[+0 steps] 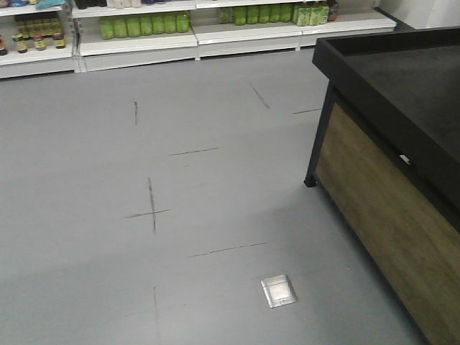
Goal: Pick three apples into basket with both arms
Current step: 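Drive the base forward along the aisle toward the produce tables, then turn the base to face the light-blue basket on the fruit table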
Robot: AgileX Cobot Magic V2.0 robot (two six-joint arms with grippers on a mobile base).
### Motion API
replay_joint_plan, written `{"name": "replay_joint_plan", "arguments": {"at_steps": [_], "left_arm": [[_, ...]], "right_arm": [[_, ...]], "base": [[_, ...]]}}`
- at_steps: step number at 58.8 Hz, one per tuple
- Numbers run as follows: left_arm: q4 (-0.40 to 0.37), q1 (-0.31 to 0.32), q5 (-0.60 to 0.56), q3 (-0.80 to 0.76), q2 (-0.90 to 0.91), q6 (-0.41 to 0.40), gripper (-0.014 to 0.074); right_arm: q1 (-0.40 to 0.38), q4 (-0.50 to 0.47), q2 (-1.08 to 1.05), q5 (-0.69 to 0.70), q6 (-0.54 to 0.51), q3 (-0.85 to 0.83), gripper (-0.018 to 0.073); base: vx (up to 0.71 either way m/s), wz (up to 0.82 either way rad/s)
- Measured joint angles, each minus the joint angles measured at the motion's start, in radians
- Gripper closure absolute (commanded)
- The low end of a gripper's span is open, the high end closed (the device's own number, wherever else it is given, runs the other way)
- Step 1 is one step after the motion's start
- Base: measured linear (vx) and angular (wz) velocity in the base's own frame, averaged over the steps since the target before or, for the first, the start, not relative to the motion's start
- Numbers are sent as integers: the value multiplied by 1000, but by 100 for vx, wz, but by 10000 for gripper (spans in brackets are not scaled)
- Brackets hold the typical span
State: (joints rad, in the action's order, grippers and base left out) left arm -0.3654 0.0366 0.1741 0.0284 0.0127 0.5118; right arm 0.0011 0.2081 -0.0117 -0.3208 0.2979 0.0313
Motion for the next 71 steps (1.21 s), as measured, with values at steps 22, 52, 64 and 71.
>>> {"name": "replay_joint_plan", "arguments": {"at_steps": [22, 52, 64, 71], "left_arm": [[0, 0, 0, 0, 0, 0, 594], [0, 0, 0, 0, 0, 0, 594], [0, 0, 0, 0, 0, 0, 594], [0, 0, 0, 0, 0, 0, 594]], "right_arm": [[0, 0, 0, 0, 0, 0, 564], [0, 0, 0, 0, 0, 0, 564], [0, 0, 0, 0, 0, 0, 564], [0, 0, 0, 0, 0, 0, 564]], "base": [[21, -53], [17, -68], [15, -58], [13, -54]]}}
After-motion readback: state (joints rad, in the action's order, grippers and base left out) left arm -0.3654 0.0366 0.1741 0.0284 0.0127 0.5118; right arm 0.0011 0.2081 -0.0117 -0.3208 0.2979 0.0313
